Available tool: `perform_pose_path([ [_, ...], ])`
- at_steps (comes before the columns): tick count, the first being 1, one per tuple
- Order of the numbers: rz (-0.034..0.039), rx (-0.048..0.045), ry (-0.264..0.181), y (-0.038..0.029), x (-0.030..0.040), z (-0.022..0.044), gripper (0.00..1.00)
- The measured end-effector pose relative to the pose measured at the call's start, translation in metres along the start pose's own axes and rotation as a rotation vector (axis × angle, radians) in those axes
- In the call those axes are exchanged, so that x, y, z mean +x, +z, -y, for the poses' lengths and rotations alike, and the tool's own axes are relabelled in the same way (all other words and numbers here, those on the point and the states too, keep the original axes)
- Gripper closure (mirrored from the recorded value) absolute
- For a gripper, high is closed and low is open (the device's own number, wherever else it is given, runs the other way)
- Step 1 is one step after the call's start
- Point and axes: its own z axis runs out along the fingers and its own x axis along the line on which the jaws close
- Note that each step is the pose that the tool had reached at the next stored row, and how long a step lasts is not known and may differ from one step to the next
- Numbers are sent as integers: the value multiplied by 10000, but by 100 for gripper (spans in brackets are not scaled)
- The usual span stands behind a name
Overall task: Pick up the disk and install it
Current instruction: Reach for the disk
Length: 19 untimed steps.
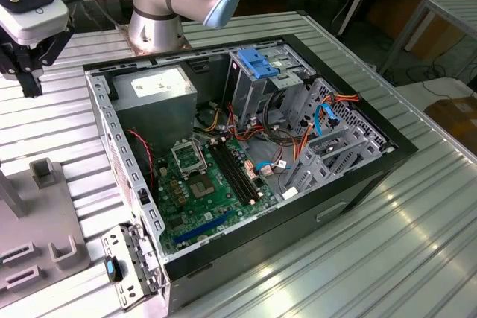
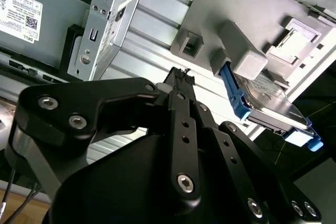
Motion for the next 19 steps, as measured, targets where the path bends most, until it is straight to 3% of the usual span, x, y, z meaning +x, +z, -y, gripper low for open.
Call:
perform_pose_path([
  [4, 0, 0, 2, -1, 27, 2, 89],
  [11, 0, 0, 1, -13, 487, 37, 89],
  [16, 0, 0, 1, -18, 666, 50, 89],
  [19, 2, -1, -1, -23, 899, 68, 89],
])
